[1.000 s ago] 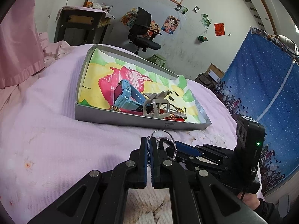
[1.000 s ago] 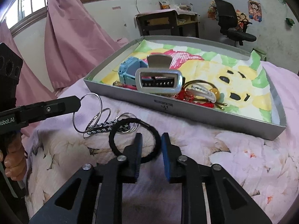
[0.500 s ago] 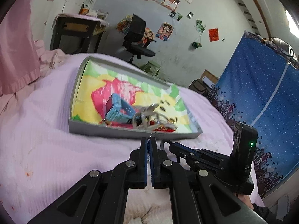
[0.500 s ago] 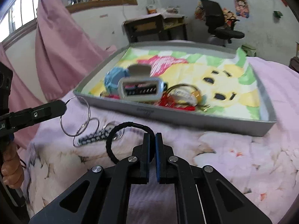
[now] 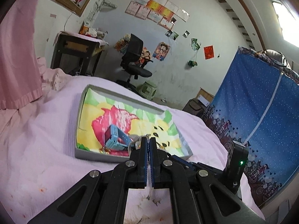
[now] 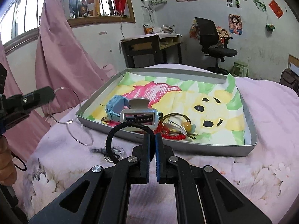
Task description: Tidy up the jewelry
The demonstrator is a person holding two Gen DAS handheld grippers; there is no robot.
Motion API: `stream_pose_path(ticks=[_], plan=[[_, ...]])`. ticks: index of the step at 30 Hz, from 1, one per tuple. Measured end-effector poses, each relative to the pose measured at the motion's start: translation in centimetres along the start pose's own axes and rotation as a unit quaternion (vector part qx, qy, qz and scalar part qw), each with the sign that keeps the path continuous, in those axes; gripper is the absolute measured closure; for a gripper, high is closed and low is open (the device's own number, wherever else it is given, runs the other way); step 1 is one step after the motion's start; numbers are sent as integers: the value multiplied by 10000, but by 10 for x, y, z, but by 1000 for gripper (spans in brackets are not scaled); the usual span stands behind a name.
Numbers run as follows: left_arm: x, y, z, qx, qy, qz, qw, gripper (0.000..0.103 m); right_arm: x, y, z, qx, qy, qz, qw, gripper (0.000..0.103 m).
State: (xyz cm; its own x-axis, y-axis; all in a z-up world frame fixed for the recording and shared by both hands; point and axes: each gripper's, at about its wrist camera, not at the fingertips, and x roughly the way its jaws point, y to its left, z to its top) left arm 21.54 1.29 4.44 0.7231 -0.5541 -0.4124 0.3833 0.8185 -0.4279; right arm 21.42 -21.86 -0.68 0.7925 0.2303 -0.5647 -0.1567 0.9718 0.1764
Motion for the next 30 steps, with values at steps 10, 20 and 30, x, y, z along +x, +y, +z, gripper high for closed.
stream_pose_path(ticks=[10, 20, 30], plan=[[28, 23, 10, -188, -224, 351, 9990, 100, 18, -17, 24, 326, -160, -278, 9990, 98], [66, 58, 4, -490, -1, 692, 9964, 100, 52, -38, 22, 649, 120, -658, 9956, 98], [80, 59, -4, -328, 496, 1278, 9900, 100, 65, -33, 17, 508, 404, -650, 9958, 97]])
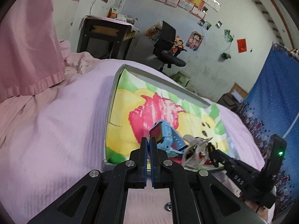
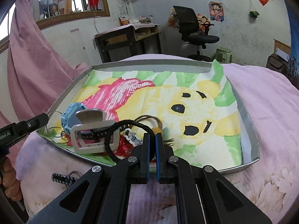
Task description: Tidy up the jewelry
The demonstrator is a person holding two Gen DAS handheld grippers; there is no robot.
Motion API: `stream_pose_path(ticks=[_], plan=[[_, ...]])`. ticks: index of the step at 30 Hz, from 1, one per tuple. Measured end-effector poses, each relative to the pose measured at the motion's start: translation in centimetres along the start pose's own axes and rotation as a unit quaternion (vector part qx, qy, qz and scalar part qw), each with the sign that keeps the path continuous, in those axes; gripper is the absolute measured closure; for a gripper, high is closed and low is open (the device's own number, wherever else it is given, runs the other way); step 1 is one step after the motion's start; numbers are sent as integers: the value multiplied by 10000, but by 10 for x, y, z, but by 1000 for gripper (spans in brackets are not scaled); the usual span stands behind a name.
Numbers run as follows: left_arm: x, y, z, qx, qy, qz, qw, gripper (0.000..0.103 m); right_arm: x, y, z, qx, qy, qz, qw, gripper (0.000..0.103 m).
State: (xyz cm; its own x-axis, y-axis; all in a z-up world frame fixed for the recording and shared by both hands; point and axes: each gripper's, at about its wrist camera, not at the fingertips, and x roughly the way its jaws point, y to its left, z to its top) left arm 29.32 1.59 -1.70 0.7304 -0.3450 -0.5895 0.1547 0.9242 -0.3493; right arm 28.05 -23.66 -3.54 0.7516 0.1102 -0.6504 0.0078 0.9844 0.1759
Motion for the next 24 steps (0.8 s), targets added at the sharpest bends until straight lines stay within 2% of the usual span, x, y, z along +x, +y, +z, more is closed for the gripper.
stream_pose_path(ticks=[4, 5, 6, 8, 9, 10, 11, 13, 15, 17, 18, 24], plan=[[-4, -5, -2, 185, -6, 142, 9997, 99, -5, -1, -1, 29, -62, -48, 10000, 94], [-6, -6, -2, 247, -30, 175, 9995, 96, -8, -1, -2, 36, -111, -88, 9999, 87], [-9, -10, -4, 347, -69, 211, 9991, 93, -13, -1, -2, 39, -155, -107, 9998, 76], [-16, -16, -6, 511, -171, 209, 9983, 72, -23, -1, -3, 48, -326, -145, 9994, 60], [-19, -18, -6, 551, -217, 200, 9980, 63, -27, -1, -2, 40, -384, -144, 9992, 59], [-25, -21, -7, 598, -322, 191, 9975, 47, -32, 0, -2, 26, -455, -151, 9988, 59], [-32, -23, -9, 638, -470, 176, 9967, 43, -38, 0, -3, 16, -537, -140, 9985, 58], [-43, -27, -11, 734, -602, 129, 9954, 42, -51, 1, -4, 16, -727, -142, 9973, 50], [-51, -30, -12, 817, -682, 116, 9943, 38, -65, 1, -6, 8, -961, -56, 9954, 38], [-62, -34, -16, 883, -834, 123, 9925, 22, -80, 2, -9, -7, -1204, 35, 9927, 28], [-69, -35, -19, 899, -908, 120, 9917, 20, -88, 4, -11, -32, -1303, 68, 9914, 21], [-95, -34, -36, 936, -1099, 256, 9892, 9, -124, 12, -24, -171, -1786, 181, 9836, 3]])
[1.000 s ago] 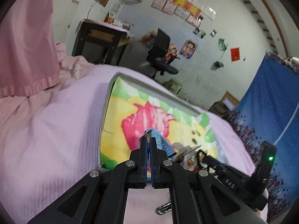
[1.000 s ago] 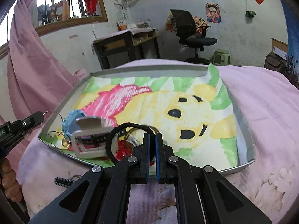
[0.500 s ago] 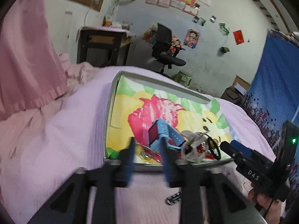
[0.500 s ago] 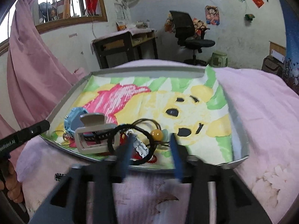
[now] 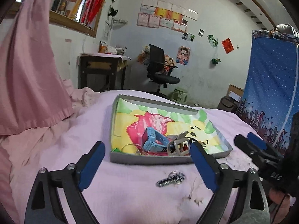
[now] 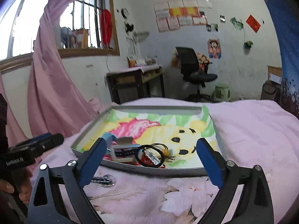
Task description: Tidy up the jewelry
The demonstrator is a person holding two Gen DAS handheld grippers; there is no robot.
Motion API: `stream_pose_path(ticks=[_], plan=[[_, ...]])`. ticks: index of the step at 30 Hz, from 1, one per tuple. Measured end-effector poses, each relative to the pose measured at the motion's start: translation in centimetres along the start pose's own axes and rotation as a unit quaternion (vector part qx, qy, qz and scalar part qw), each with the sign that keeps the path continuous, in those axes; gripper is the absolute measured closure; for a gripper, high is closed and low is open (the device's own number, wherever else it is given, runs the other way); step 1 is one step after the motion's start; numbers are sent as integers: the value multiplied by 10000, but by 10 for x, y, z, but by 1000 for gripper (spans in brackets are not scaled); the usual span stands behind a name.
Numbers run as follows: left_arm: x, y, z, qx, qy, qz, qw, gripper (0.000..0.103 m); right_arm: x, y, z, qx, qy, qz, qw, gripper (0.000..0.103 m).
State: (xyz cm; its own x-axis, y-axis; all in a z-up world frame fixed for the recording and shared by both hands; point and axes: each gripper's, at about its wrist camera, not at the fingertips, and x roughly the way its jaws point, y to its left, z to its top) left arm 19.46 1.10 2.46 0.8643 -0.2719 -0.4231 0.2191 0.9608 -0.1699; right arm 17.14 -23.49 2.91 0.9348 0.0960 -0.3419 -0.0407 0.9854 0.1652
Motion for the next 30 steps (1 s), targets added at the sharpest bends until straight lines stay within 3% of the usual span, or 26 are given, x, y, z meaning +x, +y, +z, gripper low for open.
stream_pose_path(ticks=[8, 17, 23, 30], plan=[[-26, -2, -17, 146, -36, 146, 9998, 2, -31, 4, -16, -39, 88, -9, 10000, 1], [-33, -7, -29, 361, 124, 211, 9990, 1, -48, -6, -33, 31, 252, -75, 9996, 1], [-30, -5, -31, 282, 189, 178, 9993, 1, -42, -8, -35, 47, 406, -81, 9991, 1], [-6, 10, -29, 41, 620, -26, 9981, 1, -13, -7, -37, -29, 933, -67, 9956, 1]])
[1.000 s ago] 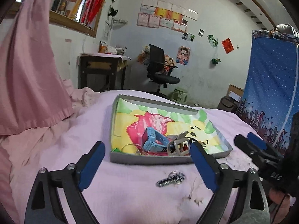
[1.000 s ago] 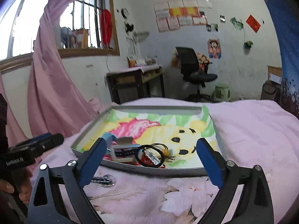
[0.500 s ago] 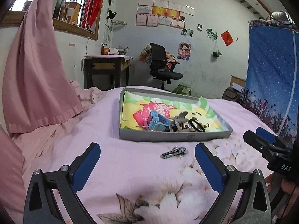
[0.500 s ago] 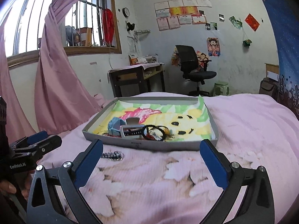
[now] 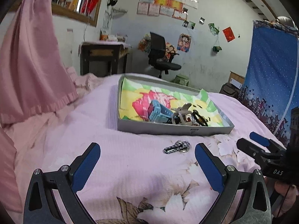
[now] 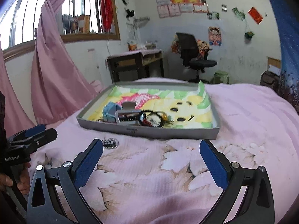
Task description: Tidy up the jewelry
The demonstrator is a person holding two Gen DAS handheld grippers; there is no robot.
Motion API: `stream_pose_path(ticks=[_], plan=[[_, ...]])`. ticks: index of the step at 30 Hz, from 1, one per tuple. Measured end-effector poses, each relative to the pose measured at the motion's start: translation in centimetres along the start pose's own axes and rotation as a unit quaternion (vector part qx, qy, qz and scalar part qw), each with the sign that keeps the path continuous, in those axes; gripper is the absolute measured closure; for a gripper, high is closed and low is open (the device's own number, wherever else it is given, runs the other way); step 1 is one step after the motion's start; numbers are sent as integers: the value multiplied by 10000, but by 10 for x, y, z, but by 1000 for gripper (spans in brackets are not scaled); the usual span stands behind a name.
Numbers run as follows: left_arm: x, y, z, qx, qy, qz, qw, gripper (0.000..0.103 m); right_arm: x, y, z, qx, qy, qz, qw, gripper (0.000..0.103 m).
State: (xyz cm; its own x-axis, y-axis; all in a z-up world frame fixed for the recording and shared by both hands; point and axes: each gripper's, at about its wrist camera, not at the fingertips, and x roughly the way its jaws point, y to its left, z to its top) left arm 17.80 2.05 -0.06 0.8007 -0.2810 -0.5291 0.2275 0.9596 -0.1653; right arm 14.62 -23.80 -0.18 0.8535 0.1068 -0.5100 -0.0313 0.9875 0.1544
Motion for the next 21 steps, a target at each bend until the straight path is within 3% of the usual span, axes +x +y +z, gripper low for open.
stream_pose_path(ticks=[5, 12, 17, 21], plan=[[20, 9, 2, -167, 303, -253, 9991, 17, 21, 2, 1, -63, 321, 156, 9993, 3], [46, -2, 1, 44, 753, -784, 9941, 35, 45, 14, 3, -326, 660, 365, 9966, 35], [67, -9, 1, 199, 1146, -1144, 9866, 51, 60, 19, 2, -431, 904, 500, 9937, 48], [81, -15, 1, 331, 1334, -1237, 9828, 56, 69, 16, 3, -378, 1018, 637, 9920, 58]])
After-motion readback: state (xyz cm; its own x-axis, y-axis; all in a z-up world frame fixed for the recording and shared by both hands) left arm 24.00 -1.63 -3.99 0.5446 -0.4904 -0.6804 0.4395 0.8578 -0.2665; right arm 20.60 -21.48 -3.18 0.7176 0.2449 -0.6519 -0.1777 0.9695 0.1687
